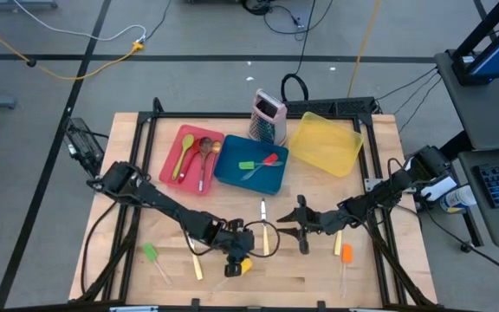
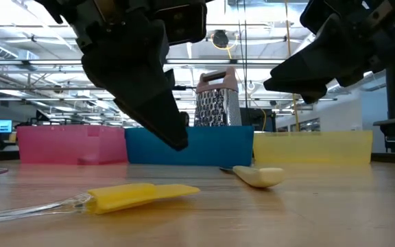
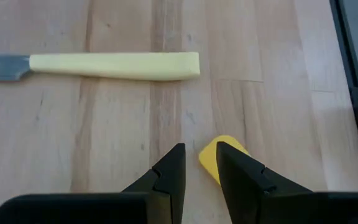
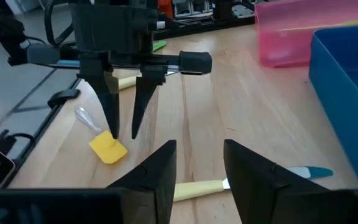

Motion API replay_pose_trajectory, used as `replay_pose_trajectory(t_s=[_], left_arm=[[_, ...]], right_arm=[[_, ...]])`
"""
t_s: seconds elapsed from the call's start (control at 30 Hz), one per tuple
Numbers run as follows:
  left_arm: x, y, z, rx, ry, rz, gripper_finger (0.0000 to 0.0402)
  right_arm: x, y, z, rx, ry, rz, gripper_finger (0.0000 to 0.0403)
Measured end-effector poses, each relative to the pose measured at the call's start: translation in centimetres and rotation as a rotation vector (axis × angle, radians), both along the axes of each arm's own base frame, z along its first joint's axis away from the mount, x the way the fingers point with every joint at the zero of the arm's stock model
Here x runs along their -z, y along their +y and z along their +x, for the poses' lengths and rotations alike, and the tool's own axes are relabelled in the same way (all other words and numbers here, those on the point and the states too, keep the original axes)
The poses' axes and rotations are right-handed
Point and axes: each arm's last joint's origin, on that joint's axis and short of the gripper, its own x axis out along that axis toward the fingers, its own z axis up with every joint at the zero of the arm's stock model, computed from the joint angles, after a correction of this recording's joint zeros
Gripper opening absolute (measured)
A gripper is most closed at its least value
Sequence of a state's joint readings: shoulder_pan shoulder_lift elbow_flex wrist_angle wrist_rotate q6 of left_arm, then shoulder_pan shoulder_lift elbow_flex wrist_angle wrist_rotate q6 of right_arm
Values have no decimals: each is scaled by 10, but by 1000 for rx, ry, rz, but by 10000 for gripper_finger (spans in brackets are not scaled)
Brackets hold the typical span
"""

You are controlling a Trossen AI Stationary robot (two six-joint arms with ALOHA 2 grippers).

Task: Pick & Place Kitchen Items
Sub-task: Put the yellow spatula into the blue bin

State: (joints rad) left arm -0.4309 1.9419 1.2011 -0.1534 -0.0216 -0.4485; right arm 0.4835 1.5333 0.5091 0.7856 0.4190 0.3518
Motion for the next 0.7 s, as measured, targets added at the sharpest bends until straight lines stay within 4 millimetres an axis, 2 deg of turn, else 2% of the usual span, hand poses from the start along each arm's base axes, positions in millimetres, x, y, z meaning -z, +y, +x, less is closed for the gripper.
replay_pose_trajectory(t_s=[0.23, 0.53, 0.7], left_arm=[[0, 0, 0, 28, 5, -23, 93], [-6, -32, -9, 126, -58, -81, 95], [0, -35, -12, 28, -46, -39, 135]], right_arm=[[0, 0, 0, 25, 2, 72, 125], [0, 0, 0, 41, 2, 129, 125], [0, 1, 0, 40, 2, 129, 125]])
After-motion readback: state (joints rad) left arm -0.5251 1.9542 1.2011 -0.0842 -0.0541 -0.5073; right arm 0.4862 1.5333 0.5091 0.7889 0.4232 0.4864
